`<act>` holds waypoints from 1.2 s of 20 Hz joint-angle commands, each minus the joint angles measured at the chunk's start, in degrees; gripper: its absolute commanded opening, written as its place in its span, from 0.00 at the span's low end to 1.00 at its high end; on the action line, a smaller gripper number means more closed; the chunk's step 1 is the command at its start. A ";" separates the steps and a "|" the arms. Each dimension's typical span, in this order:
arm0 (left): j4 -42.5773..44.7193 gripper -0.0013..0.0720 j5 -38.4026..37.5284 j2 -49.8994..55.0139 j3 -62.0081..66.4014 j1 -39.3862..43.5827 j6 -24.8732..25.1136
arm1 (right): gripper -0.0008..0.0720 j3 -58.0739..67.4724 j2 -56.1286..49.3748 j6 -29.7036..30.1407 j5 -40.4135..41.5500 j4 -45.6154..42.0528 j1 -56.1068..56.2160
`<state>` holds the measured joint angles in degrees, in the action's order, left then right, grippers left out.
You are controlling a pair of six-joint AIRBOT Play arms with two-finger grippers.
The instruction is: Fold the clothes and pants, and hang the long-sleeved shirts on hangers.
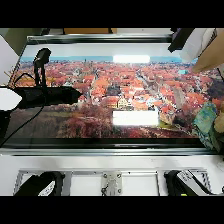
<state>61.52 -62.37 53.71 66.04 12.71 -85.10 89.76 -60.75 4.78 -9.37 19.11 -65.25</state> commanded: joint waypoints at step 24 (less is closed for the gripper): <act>-0.13 0.04 -0.44 0.04 -0.02 0.04 0.04 | 0.62 -36.85 6.73 -34.82 -64.11 -48.92 79.41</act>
<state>61.32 -62.87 53.71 66.04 12.73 -85.06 58.37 -53.34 -28.67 -72.93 -27.33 5.48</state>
